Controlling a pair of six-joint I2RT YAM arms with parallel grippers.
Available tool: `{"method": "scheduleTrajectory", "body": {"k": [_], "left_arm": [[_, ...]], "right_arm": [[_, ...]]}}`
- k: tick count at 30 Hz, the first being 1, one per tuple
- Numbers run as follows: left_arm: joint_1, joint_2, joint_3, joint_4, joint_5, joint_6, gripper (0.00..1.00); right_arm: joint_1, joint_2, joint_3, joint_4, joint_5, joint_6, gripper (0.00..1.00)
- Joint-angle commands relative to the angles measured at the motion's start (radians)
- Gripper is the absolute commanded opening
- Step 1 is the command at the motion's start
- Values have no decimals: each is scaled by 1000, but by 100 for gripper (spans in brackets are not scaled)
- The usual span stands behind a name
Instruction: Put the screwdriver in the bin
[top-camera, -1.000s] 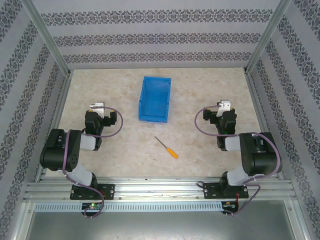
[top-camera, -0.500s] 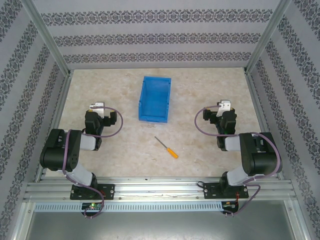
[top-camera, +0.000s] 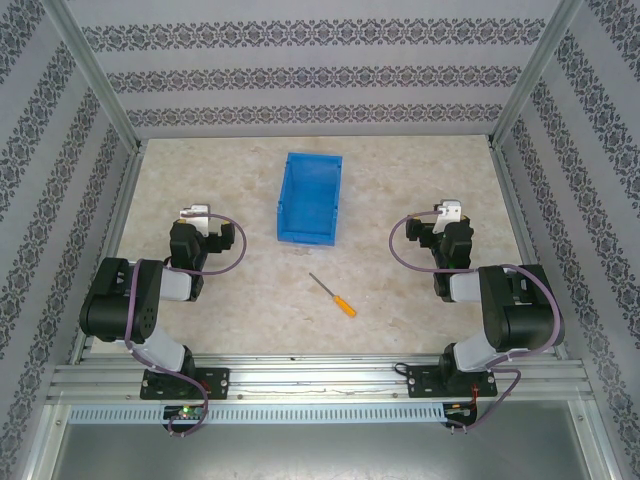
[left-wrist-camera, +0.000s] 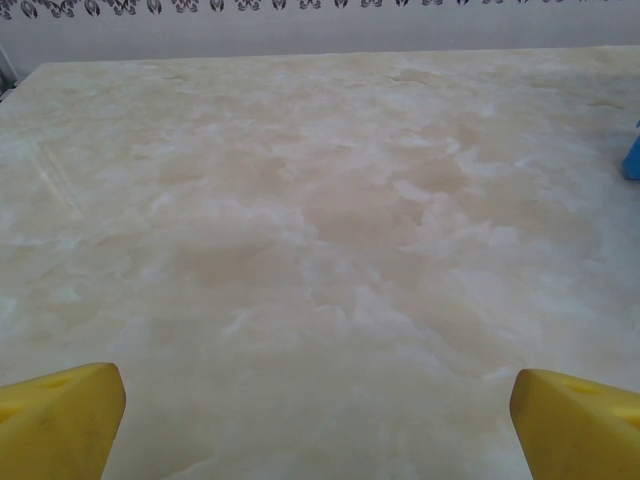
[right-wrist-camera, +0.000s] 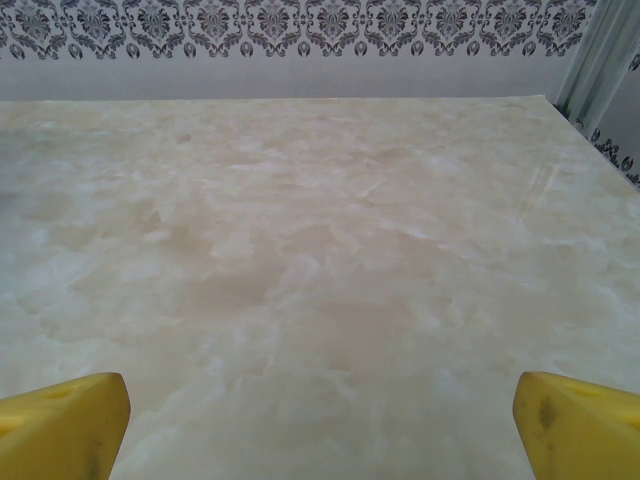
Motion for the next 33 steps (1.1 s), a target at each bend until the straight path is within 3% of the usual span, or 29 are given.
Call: {"method": "scheduleTrajectory", "body": {"k": [1, 4, 8, 15, 18, 22, 24, 30, 33], "left_arm": [[7, -11, 3, -15, 12, 6, 99], [7, -39, 21, -74, 44, 20, 99], [6, -152, 132, -369, 62, 36, 99], [6, -290, 280, -770, 31, 117, 99], [6, -342, 343, -955, 45, 128, 99], [4, -405, 438, -1188, 65, 140, 99], [4, -428, 497, -1305, 83, 151, 99], [3, -456, 670, -1630, 204, 232, 99], [3, -448, 737, -1755, 206, 258, 99]], "right_arm": [[8, 8, 13, 16, -13, 5, 98], [6, 8, 14, 14, -13, 6, 98], [8, -11, -40, 80, 12, 11, 98], [-2, -239, 27, -210, 29, 35, 98], [7, -369, 61, -412, 82, 99, 98], [23, -502, 246, -964, 130, 297, 98], [47, -531, 307, -1150, 119, 360, 98], [285, -682, 310, -1427, 104, 438, 98], [428, -730, 332, -1555, 106, 489, 98]]}}
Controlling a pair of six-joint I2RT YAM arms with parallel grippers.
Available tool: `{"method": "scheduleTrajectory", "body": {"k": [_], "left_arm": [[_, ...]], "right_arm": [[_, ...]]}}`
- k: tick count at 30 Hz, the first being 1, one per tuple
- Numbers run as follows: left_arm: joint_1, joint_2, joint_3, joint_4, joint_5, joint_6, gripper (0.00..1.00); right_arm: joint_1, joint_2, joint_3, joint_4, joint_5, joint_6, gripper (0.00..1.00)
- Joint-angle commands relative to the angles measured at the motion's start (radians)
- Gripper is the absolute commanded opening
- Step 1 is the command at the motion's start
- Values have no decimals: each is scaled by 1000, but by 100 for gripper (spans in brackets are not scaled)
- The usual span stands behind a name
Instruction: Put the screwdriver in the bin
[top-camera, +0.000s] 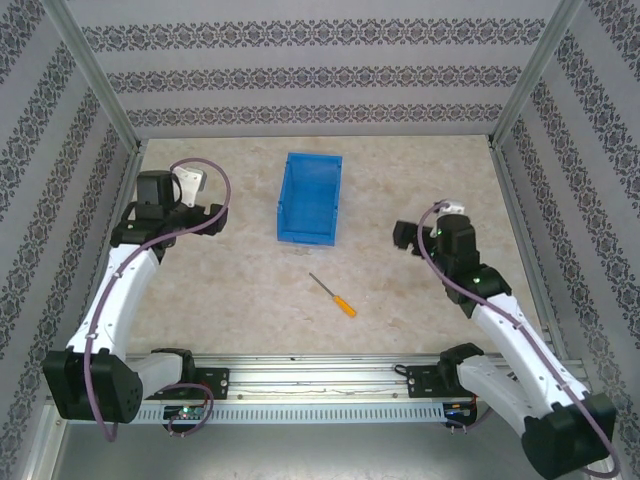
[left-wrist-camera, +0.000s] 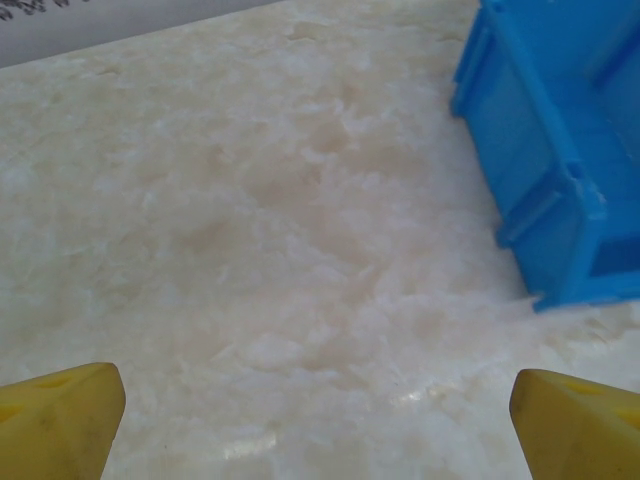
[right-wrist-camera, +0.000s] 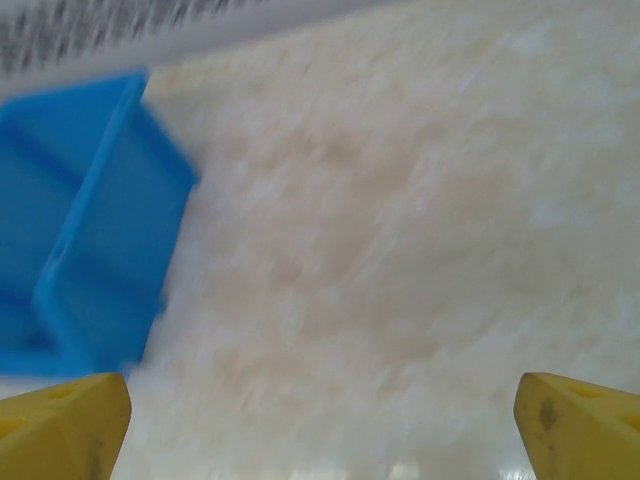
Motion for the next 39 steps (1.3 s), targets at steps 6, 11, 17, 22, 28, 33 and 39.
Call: {"method": "scheduleTrajectory", "body": {"k": [6, 11, 17, 22, 28, 33, 39], "left_arm": [[2, -35, 138, -409, 20, 115, 99], [1, -116, 107, -454, 15, 159, 99], [1, -148, 58, -471, 42, 143, 99], [1, -152, 44, -475, 61, 131, 99], [1, -167, 44, -489, 94, 137, 99], [1, -188, 36, -505, 121, 148, 99], [1, -215, 20, -511, 114, 151, 99]], "right_arm": [[447, -35, 30, -308, 27, 206, 94], [693, 101, 44, -312, 85, 245, 92], [770, 261, 51, -238, 74, 203, 85], [771, 379, 88, -211, 81, 161, 84], [710, 513, 139, -193, 29, 105, 79], [689, 630, 181, -201, 3, 75, 76], [671, 706, 201, -192, -8, 56, 70]]}}
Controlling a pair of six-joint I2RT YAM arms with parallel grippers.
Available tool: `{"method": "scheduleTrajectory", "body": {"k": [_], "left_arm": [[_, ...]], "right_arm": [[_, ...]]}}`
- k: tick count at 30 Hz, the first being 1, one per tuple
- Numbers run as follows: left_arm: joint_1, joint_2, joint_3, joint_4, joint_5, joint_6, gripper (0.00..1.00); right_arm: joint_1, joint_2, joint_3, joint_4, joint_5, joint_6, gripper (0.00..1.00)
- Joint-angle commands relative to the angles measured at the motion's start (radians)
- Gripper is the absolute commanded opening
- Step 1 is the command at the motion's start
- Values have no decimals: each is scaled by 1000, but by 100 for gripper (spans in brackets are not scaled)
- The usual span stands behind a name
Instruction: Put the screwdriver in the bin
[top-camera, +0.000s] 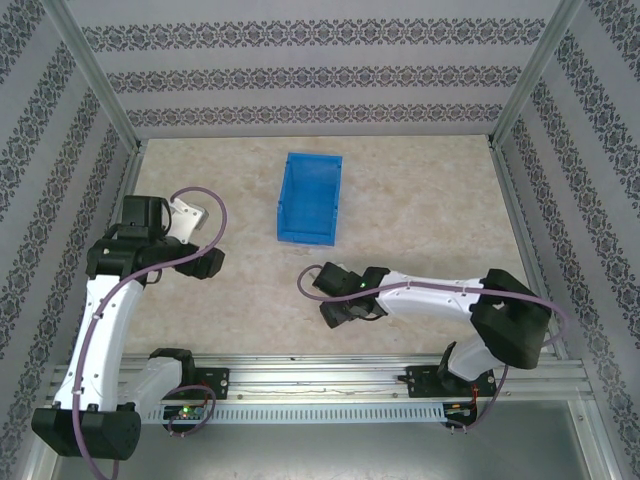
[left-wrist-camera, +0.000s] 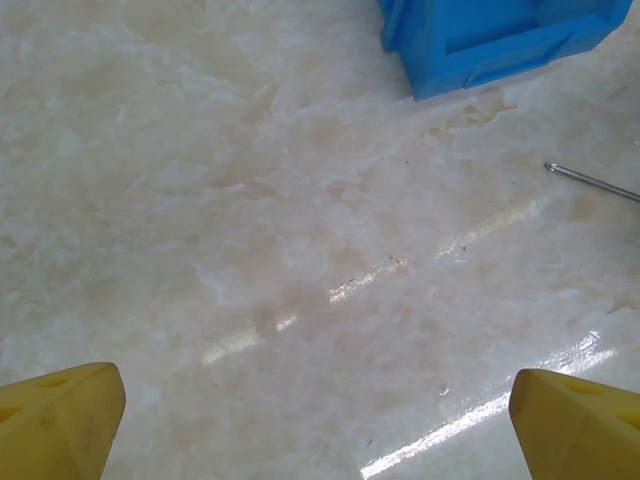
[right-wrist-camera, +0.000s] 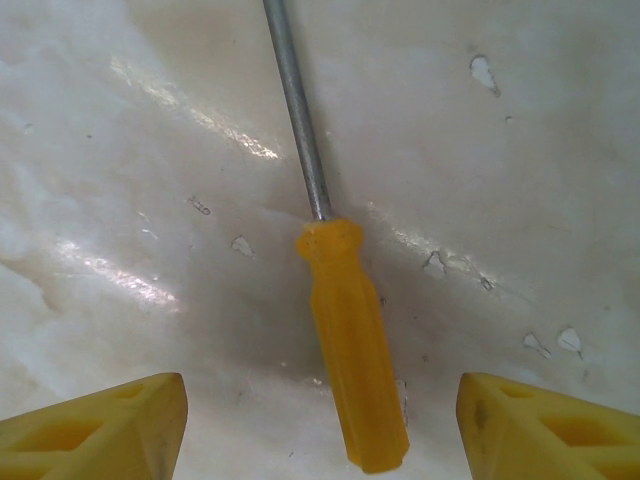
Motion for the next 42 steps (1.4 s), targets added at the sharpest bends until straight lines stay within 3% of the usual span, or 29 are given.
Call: {"method": "scheduleTrajectory", "body": {"k": [1, 6, 29, 42], "left_arm": [[1, -21, -10, -38, 15, 29, 99], [1, -30, -8, -42, 22, 25, 99], [1, -21, -3, -30, 37, 4, 99], [1, -20, 7, -28, 38, 2, 99]], "right_arm": [[-12, 30, 29, -3, -12, -29, 69], [-27, 67, 23, -3, -9, -32, 61], [-29, 143, 17, -13, 20, -56, 44], [-29, 121, -6, -9, 21, -47, 25]]}}
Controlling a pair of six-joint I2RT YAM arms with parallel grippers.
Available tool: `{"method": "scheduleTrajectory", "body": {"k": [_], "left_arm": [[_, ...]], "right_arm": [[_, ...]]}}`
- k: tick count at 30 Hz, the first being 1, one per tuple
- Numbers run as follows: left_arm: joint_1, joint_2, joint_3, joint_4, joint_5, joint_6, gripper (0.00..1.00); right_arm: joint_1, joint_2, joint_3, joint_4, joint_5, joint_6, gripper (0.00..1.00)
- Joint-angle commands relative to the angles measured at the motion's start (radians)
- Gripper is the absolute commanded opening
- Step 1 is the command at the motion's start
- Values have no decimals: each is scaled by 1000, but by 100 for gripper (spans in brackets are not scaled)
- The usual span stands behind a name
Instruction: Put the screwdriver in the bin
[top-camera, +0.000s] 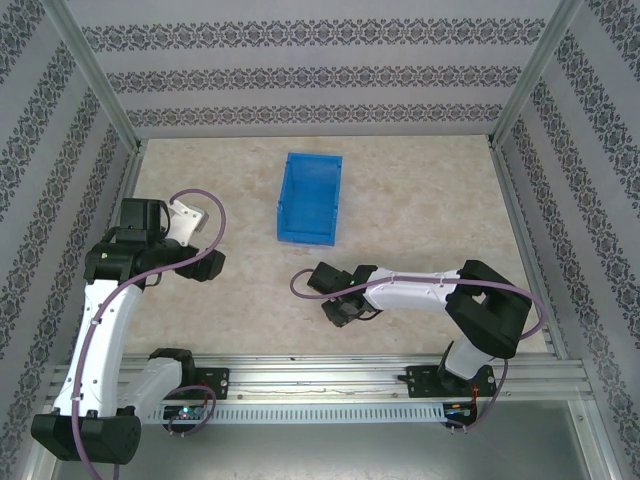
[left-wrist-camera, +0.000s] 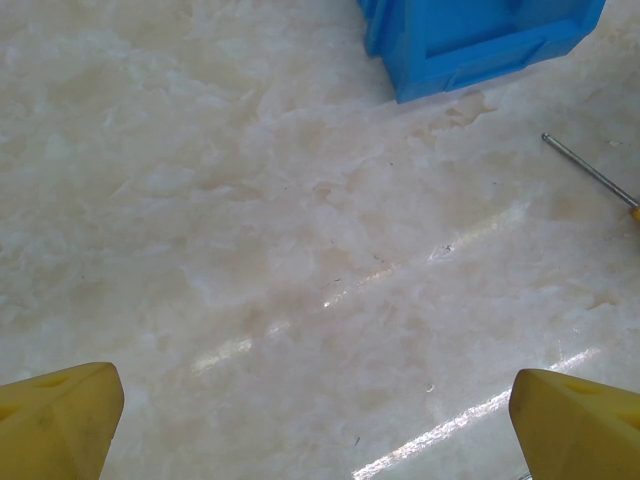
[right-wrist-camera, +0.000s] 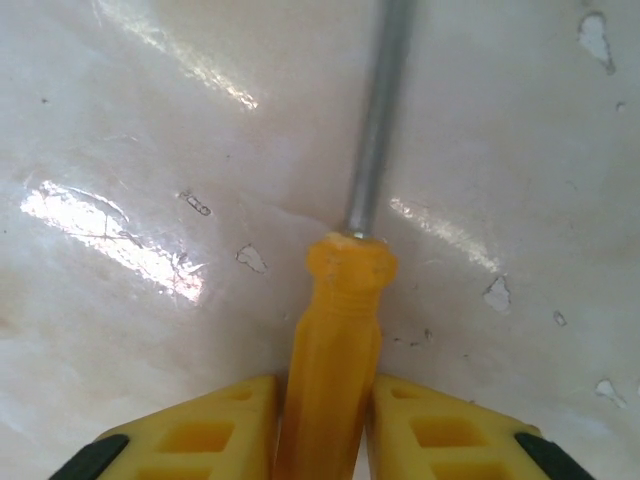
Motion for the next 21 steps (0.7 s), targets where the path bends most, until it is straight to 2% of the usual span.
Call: {"method": "scheduleTrajectory", "body": {"k": [1, 8, 21], "left_arm": [[0, -2, 11, -23, 12, 1, 99], [0, -3, 17, -25, 18, -4, 99], [-1, -14, 12, -16, 21, 24, 99]], "right_arm": [[-11, 19, -32, -21, 70, 5, 24], [-11, -8, -41, -11, 81, 16, 19], [-12, -192, -67, -45, 103, 61, 17]]}}
